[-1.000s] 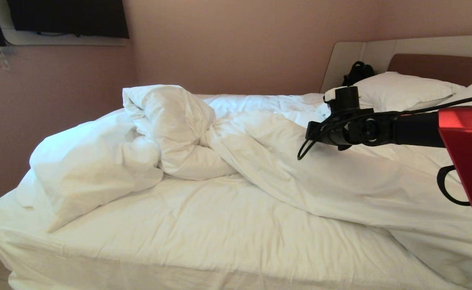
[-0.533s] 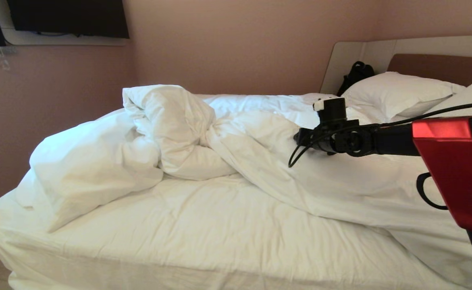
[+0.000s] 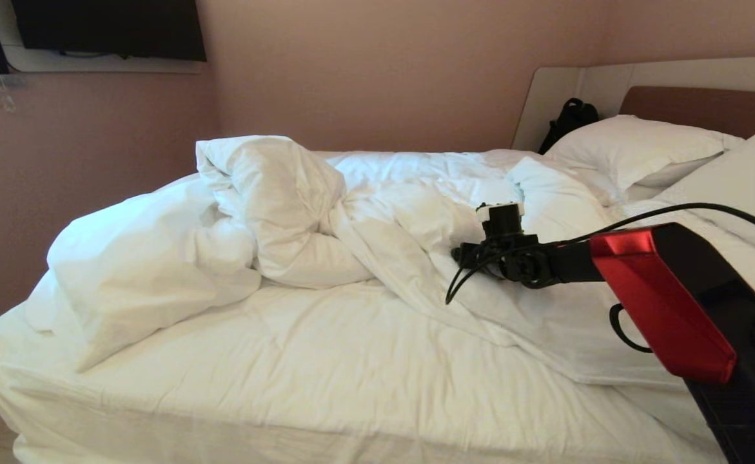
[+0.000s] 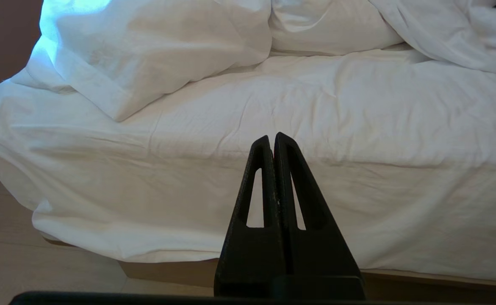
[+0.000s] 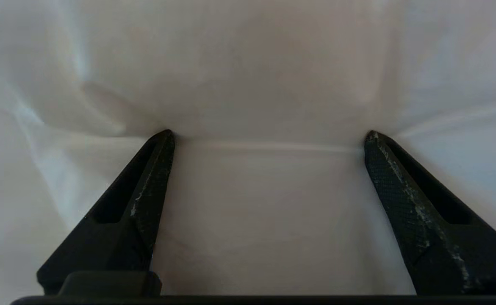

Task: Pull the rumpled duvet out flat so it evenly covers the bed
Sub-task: Flatten the corners of the folded blanket

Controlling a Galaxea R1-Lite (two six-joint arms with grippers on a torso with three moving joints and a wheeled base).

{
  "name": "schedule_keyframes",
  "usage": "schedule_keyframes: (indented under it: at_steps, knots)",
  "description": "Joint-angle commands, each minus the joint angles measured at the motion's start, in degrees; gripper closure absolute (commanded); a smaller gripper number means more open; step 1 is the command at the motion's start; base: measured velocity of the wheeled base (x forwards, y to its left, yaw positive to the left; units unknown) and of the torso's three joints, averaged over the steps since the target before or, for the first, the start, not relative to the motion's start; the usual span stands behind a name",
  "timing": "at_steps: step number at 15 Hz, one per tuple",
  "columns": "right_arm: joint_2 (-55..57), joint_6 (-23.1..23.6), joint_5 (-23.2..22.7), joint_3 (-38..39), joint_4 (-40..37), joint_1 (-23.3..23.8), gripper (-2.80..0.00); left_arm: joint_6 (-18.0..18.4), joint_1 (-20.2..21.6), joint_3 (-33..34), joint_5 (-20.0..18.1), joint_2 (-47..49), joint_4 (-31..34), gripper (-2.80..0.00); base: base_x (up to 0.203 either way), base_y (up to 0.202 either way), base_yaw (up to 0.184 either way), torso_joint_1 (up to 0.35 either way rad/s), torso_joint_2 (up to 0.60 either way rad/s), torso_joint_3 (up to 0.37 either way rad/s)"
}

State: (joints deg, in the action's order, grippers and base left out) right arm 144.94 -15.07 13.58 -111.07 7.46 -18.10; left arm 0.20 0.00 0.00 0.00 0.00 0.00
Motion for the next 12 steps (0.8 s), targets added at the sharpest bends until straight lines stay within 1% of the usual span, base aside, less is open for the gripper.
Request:
schedule_keyframes:
  at_steps: [1,4,5,9,12]
  knots:
    - [3.0,0.0,0.0,0.1,-0.2,0.1,-2.8,0.0,0.0,0.0,0.0,0.0,0.0,0.0,0.0,0.0,0.0,0.0,0.0,0.0]
    - [2.4,-0.3,0.0,0.3,-0.2,0.1,-2.8,0.0,0.0,0.0,0.0,0.0,0.0,0.0,0.0,0.0,0.0,0.0,0.0,0.0]
    - [1.9,-0.4,0.0,0.8,-0.1,0.1,0.0,0.0,0.0,0.0,0.0,0.0,0.0,0.0,0.0,0.0,0.0,0.0,0.0,0.0]
    - [-0.8,-0.7,0.0,1.5,-0.2,0.1,0.0,0.0,0.0,0.0,0.0,0.0,0.0,0.0,0.0,0.0,0.0,0.0,0.0,0.0]
    - [-4.3,-2.7,-0.3,3.1,-0.3,0.1,0.0,0.0,0.0,0.0,0.0,0.0,0.0,0.0,0.0,0.0,0.0,0.0,0.0,0.0]
